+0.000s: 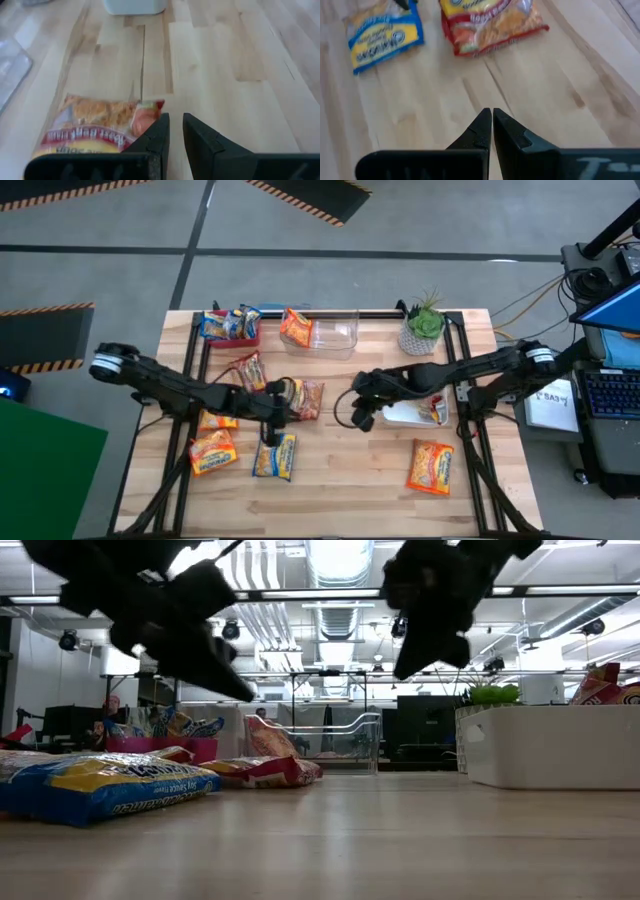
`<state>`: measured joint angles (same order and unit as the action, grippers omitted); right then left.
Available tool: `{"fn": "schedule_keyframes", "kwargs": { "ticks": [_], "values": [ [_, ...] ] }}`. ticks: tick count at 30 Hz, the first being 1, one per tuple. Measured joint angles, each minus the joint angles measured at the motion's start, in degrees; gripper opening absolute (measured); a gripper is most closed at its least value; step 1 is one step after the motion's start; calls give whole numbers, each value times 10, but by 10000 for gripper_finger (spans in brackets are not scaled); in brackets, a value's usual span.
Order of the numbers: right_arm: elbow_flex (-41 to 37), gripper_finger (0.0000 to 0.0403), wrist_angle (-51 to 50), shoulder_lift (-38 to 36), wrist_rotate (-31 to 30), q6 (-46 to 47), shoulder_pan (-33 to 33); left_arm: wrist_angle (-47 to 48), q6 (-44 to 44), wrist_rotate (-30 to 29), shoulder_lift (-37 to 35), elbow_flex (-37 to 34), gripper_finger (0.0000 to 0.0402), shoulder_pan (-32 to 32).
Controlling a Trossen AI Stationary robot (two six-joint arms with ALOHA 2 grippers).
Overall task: Sort Maruchan noodles
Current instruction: Put the red noodle pack into the white bin
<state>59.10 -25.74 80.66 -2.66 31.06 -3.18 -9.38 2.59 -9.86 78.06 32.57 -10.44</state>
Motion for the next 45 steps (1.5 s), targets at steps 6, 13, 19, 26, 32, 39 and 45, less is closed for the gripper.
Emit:
{"fn": "schedule_keyframes", "kwargs": {
  "ticks": [6,13,19,26,32,39,45],
  "values": [
    [22,43,8,36,1,0,37,-71,32,-1,-10,-58,37,0],
    [75,161,16,89,1,4,75,-88,46,-32,4,-90,37,2],
    [120,258,18,149,-1,-13,98,-90,47,-46,10,-104,37,5],
    [148,320,36,205,-3,-32,113,-133,55,-49,28,-118,37,7],
    [152,329,73,234,1,-28,119,-163,76,-57,51,-135,37,8],
    [150,329,109,254,1,-21,127,-172,106,-70,76,-150,37,12],
    [147,329,127,263,18,-17,137,-209,117,-89,100,-157,37,14]
  ]
}}
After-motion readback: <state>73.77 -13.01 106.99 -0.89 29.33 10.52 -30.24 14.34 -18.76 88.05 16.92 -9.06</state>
